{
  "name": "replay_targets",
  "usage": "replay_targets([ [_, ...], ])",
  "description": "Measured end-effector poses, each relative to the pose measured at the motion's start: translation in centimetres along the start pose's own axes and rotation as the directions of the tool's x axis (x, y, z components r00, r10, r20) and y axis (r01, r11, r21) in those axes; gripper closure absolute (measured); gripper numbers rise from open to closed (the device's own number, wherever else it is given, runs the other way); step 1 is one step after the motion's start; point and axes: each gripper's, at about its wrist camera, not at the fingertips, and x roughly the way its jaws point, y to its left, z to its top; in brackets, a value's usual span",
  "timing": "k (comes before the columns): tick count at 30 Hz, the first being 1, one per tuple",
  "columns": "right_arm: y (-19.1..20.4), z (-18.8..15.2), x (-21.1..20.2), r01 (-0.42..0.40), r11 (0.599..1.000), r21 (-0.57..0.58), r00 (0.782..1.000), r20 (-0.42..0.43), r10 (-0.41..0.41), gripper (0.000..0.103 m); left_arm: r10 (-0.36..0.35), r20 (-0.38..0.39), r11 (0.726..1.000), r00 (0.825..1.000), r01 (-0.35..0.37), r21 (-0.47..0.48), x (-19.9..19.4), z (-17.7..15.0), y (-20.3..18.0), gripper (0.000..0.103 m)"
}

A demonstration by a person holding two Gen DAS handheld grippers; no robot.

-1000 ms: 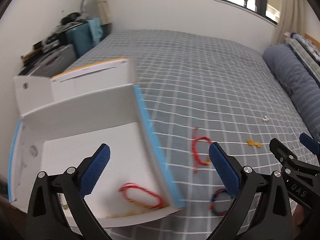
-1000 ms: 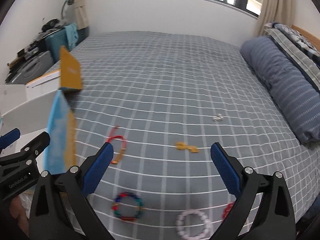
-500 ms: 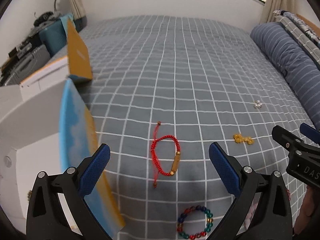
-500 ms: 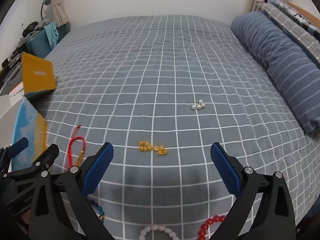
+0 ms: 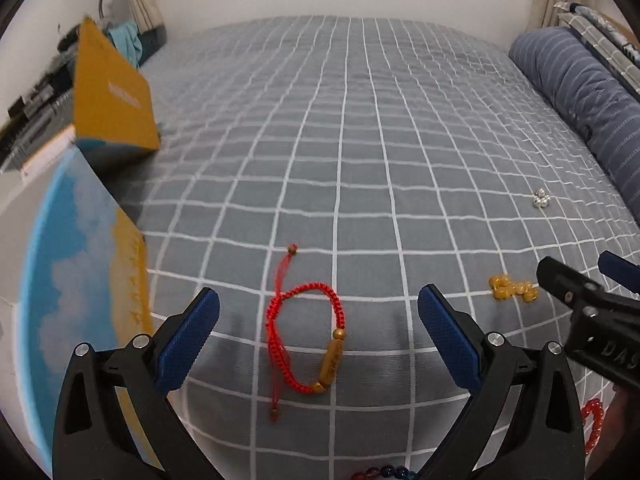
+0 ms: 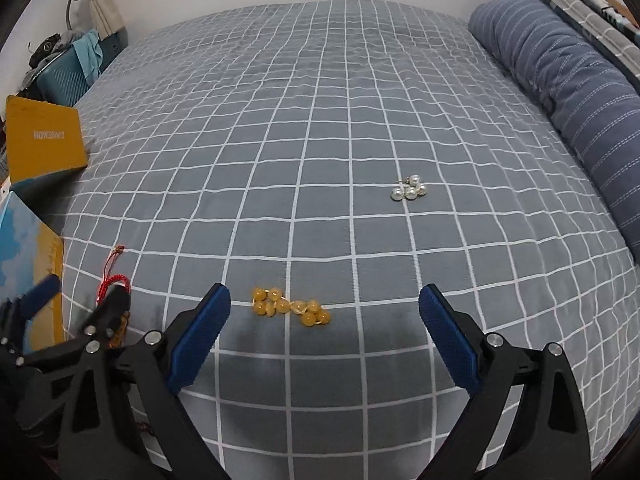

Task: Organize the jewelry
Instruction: 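Grip red cord bracelet with gold bead in left tool while right tool grips amber bead bracelet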

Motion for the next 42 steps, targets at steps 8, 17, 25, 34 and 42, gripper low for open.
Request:
replay_targets([
  [8,0.5,0.1,2.8,-0.016,1.0,0.011,0.997,-0.077,0.017,0.024,-0.022,-0.047,1.0,0.999,0.022,-0.007,2.4,-1.0,0.0,0.006],
  [17,1.0,0.2,4.8,-0.048,0.999,0.018,0.991,-0.121,0.05,0.033,-0.043,-0.072,0.999,0.996,0.042,-0.017,3.8,-1.0,0.1,0.006],
  [25,0.5,0.3,4.9,-0.082,0.995,0.051,0.989,-0.122,0.088,0.049,-0.072,-0.079,0.997,0.994,0.07,-0.028,3.8,-0.8,0.3,0.026],
  [34,1.3,0.1,4.5,-0.107,0.993,0.051,0.987,-0.115,0.112,0.052,-0.076,-0.078,0.997,0.994,0.075,-0.02,3.6,-0.9,0.1,0.044],
  [42,1.3,-0.1,4.9,-0.106,0.994,0.035,0.987,-0.116,0.109,0.052,-0.075,-0.074,0.997,0.994,0.075,-0.001,3.4,-0.8,0.3,0.068],
])
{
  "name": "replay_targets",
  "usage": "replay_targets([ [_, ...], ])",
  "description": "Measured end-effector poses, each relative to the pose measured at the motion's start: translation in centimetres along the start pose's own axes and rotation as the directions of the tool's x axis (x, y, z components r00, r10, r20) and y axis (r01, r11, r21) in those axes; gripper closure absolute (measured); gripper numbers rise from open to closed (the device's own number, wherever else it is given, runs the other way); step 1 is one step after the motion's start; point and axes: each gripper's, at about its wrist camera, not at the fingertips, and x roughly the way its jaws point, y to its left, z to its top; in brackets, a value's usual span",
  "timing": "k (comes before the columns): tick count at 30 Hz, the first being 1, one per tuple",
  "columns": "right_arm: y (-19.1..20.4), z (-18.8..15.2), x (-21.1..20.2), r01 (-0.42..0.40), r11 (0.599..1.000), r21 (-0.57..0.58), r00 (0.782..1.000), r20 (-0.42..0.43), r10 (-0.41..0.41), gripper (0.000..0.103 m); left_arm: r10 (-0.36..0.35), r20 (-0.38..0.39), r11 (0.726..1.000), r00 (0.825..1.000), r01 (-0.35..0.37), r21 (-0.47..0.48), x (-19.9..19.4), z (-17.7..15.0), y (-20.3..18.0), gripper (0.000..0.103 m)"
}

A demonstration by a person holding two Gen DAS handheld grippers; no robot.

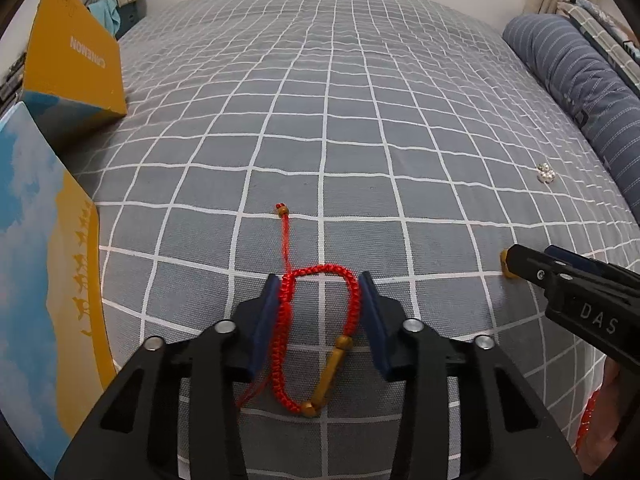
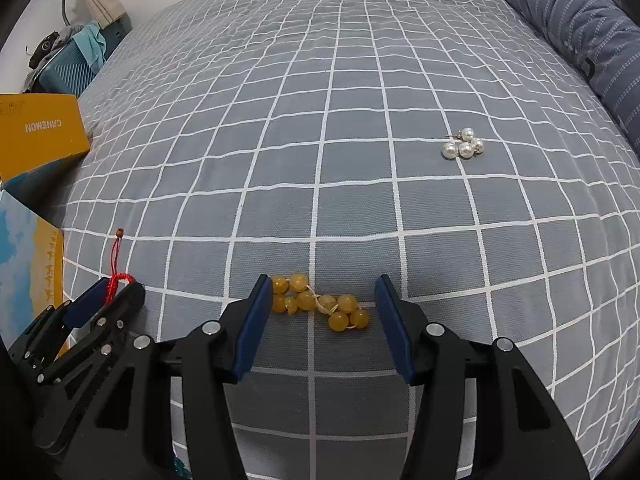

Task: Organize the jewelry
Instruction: 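Grip red cord bracelet with gold bead in left tool while right tool grips amber bead bracelet, then lift and carry both held bracelets over the white box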

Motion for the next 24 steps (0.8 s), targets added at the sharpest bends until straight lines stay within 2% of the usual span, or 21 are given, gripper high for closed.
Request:
replay_targets([
  [3,-0.1,0.0,0.0,-0.001,1.0,-0.003,1.0,-0.001,0.001,0.054,-0.006,0.0,1.0,1.0,0.006,-0.009,0.0,0.0,0.3,0.075],
  [10,-0.1,0.1,0.0,-0.016,1.0,-0.02,1.0,-0.007,0.016,0.065,0.002,0.003,1.0,1.0,-0.002,-0.009,-0.2,0.1,0.2,0.081],
  [12,-0.2,0.1,0.1,-0.02,1.0,-0.02,1.0,-0.009,0.02,0.07,0.001,0.004,1.0,1.0,-0.001,-0.009,-0.3,0.1,0.1,0.082],
  [14,-0.2,0.1,0.1,-0.038,0.999,-0.019,0.999,-0.015,0.037,0.081,0.001,0.004,1.0,1.0,-0.001,-0.01,-0.3,0.1,0.2,0.082],
  [16,-0.1,0.1,0.0,-0.047,0.999,-0.021,0.999,-0.016,0.047,0.086,-0.001,0.005,1.0,1.0,0.001,-0.009,-0.3,0.1,0.1,0.082],
  [20,0.3,0.1,-0.3,-0.039,0.999,-0.03,0.999,-0.005,0.039,0.093,-0.003,0.009,1.0,1.0,0.003,-0.006,-0.7,0.1,0.1,0.082],
  [24,0.3,0.2,-0.5,-0.039,0.999,-0.026,0.999,-0.002,0.039,0.094,-0.008,0.015,1.0,1.0,0.008,-0.007,-1.1,0.1,0.1,0.082],
])
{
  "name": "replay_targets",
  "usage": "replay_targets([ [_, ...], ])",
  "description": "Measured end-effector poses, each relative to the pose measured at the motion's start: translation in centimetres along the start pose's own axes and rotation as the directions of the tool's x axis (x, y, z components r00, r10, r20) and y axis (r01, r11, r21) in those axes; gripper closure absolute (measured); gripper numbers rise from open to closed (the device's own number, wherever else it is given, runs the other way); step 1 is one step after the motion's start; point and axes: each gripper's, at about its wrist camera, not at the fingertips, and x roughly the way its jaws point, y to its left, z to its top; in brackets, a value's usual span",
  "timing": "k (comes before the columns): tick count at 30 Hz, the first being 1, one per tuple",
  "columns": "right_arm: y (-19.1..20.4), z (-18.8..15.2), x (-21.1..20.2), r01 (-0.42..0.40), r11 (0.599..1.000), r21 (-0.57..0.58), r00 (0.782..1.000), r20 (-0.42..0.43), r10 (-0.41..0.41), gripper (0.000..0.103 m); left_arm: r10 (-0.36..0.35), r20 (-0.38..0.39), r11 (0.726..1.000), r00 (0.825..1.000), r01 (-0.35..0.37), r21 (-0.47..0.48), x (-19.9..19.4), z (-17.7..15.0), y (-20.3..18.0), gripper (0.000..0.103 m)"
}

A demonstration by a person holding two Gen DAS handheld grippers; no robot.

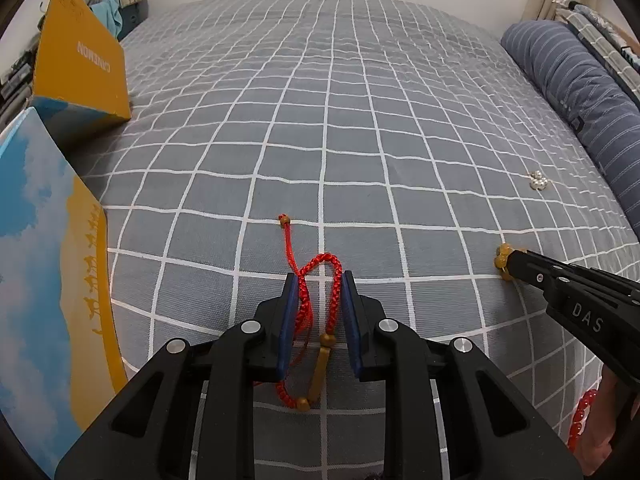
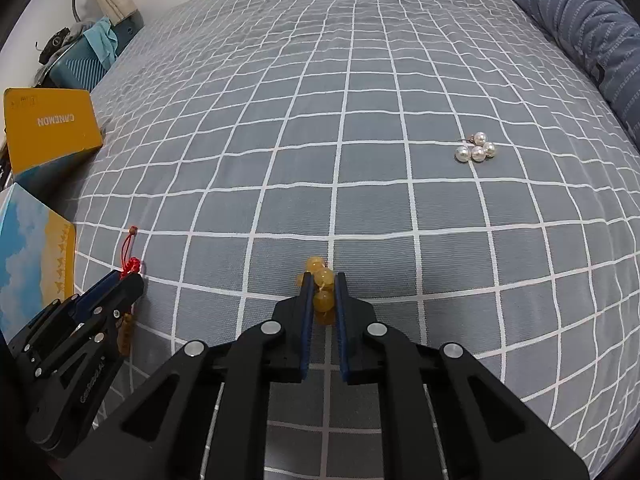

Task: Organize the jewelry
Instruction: 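Lift and carry both held bracelets over the white box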

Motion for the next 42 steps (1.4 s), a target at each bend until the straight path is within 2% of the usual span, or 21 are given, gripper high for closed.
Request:
replay_targets([
  [15,-0.4,0.0,-1.3,0.009,1.0,0.006,0.999,0.031,-0.009,0.094,-0.008,0.021,1.0,1.0,0.008,0.008,-1.4,0.1,-0.1,0.083],
  [34,0.0,0.1,-6.3,0.038,0.999,-0.004,0.988,0.147,-0.037,0.093,-0.028,0.088,1.0,0.996,0.027,0.011,-6.0,0.7,-0.1,0.083],
  [42,0.8,-0.7,-8.4,0.063,0.997,-0.039,0.981,0.188,-0.055,0.094,-0.012,0.117,1.0,0.993,0.012,0.002,-8.3,0.6,0.4,0.083],
])
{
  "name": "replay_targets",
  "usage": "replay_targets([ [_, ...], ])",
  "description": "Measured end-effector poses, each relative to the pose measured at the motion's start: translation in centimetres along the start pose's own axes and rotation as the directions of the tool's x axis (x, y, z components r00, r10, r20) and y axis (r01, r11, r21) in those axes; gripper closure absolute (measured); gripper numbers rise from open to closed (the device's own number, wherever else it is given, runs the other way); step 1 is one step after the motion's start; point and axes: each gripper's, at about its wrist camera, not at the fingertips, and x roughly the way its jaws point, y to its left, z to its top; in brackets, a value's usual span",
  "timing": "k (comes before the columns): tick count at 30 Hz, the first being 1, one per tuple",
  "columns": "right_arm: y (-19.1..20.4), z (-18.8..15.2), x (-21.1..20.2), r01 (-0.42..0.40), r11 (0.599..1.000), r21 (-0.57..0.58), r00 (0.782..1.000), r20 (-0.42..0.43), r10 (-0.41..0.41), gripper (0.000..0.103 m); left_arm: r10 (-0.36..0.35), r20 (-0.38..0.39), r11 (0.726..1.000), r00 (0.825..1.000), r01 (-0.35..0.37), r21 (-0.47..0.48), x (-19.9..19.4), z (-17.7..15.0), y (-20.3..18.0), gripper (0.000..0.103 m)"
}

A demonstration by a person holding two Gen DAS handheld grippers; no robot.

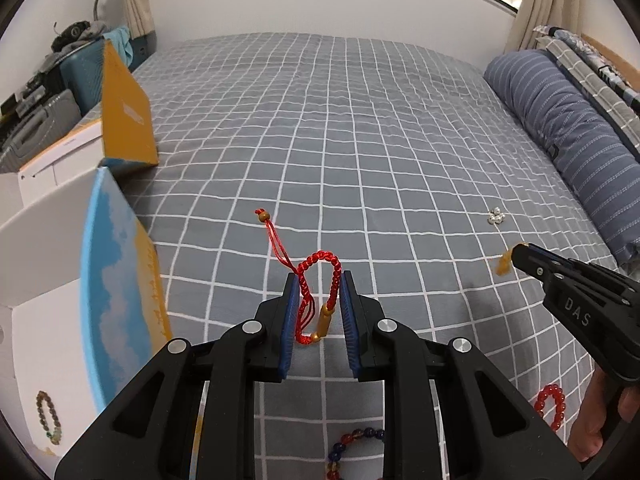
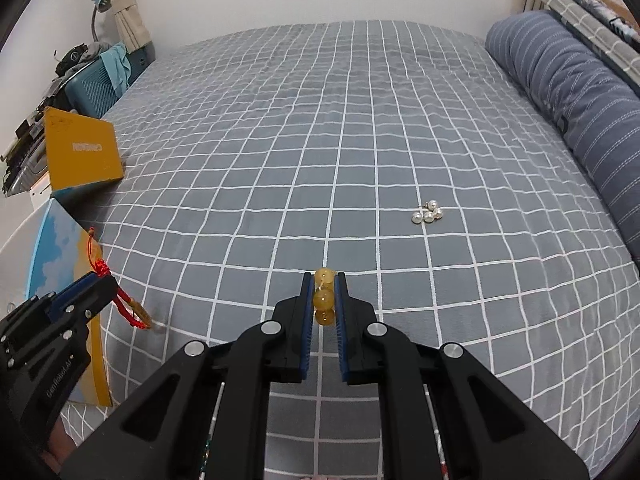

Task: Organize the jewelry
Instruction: 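Lift and carry both held bracelets over the white box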

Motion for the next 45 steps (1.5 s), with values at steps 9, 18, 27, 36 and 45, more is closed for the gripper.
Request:
replay_targets([
  [9,1.6,-1.0,-3.6,-0.021,0.999,-0.038,0.998,0.053,0.023,0.094,0.028,0.023,1.0,0.999,-0.028,0.002,-3.6,-1.4,0.5,0.083],
  [18,3.9,-1.8,-6.2,-0.038,0.997,-0.073,0.996,0.077,0.044,0.094,0.025,0.053,0.999,0.998,-0.023,-0.034,-7.1,-2.7,2.3,0.083],
  [27,7.3,-1.6,-8.4,-0.074,0.993,-0.093,0.99,0.113,0.084,0.094,0.035,0.099,0.997,0.994,-0.028,-0.067,-10.9,-3.0,4.9,0.083],
  [36,13.7,-1.2,-10.6,-0.15,0.973,-0.175,0.972,0.152,0.178,0.094,0.094,0.151,0.991,0.984,-0.079,-0.106,-14.7,-3.5,8.8,0.083],
  [45,20.8,-2.9,-11.3,-0.159,0.948,-0.276,0.967,0.151,0.206,0.093,0.141,0.163,0.979,0.976,-0.113,-0.172,-16.8,-3.9,13.6,0.083],
])
